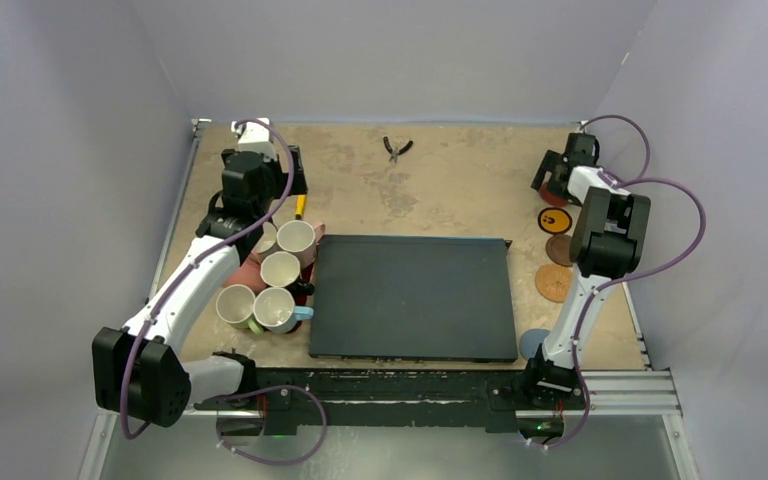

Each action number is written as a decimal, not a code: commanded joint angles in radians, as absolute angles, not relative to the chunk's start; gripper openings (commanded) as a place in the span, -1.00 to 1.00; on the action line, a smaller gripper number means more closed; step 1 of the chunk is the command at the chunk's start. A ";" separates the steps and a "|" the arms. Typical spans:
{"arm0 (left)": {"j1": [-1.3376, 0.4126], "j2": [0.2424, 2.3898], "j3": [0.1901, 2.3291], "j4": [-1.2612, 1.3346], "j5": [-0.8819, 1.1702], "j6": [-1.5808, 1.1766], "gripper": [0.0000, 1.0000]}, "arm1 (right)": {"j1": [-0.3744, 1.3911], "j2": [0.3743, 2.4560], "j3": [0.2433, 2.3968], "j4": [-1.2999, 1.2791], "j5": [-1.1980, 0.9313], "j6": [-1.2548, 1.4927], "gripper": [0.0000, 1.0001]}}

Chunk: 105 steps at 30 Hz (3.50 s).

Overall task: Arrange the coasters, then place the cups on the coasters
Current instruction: Move the coaster to the center of the board.

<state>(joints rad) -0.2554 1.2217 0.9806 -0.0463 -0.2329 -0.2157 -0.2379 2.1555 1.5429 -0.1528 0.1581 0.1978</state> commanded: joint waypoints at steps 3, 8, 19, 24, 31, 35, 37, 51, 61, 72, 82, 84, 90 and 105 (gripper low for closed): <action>-0.250 1.230 1.025 -0.038 -0.210 -0.233 0.99 | -0.238 2.217 1.553 -0.269 0.089 0.153 0.96; -0.249 1.232 1.025 -0.038 -0.210 -0.233 0.99 | -0.216 2.201 1.535 -0.255 0.082 0.149 0.93; -0.249 1.242 1.025 -0.040 -0.209 -0.235 0.98 | -0.104 2.176 1.517 -0.282 0.061 0.119 0.86; -0.249 1.252 1.027 -0.041 -0.200 -0.239 0.98 | -0.051 2.154 1.496 -0.289 0.055 0.119 0.85; -0.249 1.263 1.029 -0.044 -0.194 -0.244 0.98 | -0.033 2.066 1.470 -0.293 0.074 0.171 0.90; -0.249 1.273 1.032 -0.050 -0.188 -0.245 0.98 | -0.049 2.045 1.532 -0.317 0.108 0.176 0.95; -0.249 1.276 1.033 -0.052 -0.190 -0.244 0.98 | -0.065 2.050 1.567 -0.328 0.108 0.177 0.96; -0.249 1.291 1.038 -0.053 -0.180 -0.244 0.99 | -0.142 2.250 1.792 -0.381 0.082 0.184 0.96; -0.250 1.300 1.037 -0.048 -0.160 -0.238 0.99 | -0.146 2.340 1.923 -0.439 0.049 0.154 0.95; -0.249 1.328 1.040 -0.047 -0.135 -0.242 0.99 | -0.136 2.372 1.962 -0.479 0.111 0.111 0.95; -0.249 1.327 1.041 -0.044 -0.130 -0.241 0.99 | -0.081 2.390 1.963 -0.499 0.177 0.099 0.96; -0.249 1.326 1.043 -0.046 -0.128 -0.241 0.99 | -0.072 2.391 1.960 -0.499 0.179 0.098 0.95; -0.249 1.322 1.043 -0.046 -0.127 -0.241 0.99 | -0.052 2.404 1.963 -0.515 0.174 0.104 0.94; -0.249 1.293 1.039 -0.044 -0.130 -0.231 0.99 | -0.065 2.229 1.894 -0.448 0.070 0.132 0.95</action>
<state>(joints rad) -0.2554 1.3281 0.9974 -0.0719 -0.1371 -0.2253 -0.0582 2.3142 1.8896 -0.4446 0.1040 0.1238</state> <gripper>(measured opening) 0.993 0.976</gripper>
